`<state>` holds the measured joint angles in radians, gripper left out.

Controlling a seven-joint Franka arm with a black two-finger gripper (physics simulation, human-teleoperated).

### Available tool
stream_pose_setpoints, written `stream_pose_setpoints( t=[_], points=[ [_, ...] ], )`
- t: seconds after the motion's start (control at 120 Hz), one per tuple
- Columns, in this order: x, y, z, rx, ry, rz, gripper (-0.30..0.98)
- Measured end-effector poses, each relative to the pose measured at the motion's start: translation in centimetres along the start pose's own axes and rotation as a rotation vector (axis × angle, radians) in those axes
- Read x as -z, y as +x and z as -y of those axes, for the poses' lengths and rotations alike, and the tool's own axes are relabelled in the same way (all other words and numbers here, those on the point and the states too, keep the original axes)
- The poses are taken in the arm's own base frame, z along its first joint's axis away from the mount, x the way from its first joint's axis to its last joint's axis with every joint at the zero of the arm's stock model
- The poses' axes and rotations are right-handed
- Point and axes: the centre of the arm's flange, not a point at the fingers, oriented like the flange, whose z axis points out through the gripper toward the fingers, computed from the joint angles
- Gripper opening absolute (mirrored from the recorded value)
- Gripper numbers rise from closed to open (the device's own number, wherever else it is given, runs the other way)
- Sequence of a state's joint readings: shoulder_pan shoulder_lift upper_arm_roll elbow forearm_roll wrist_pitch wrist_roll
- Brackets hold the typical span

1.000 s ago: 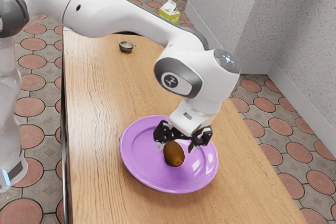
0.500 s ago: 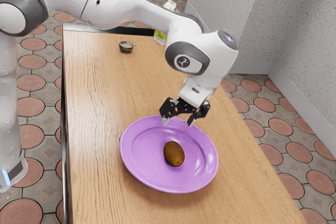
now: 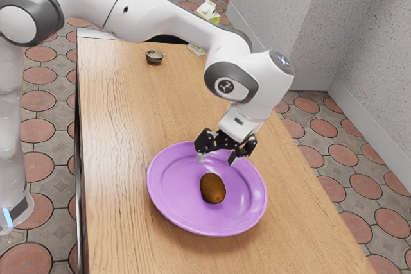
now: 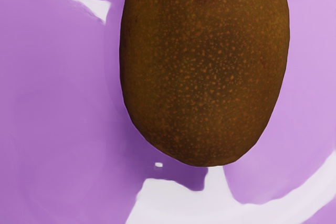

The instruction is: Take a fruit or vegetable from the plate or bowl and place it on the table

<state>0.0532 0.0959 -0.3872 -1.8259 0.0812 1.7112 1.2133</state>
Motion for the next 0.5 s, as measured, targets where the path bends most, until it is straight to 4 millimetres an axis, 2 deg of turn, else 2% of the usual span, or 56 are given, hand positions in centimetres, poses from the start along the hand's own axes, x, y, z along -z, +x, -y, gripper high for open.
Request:
stream_pose_setpoints(
  t=[0.5],
  points=[
    [-1.2,1.4,0.1,-0.037,-0.025,-0.002,0.69]
  ],
)
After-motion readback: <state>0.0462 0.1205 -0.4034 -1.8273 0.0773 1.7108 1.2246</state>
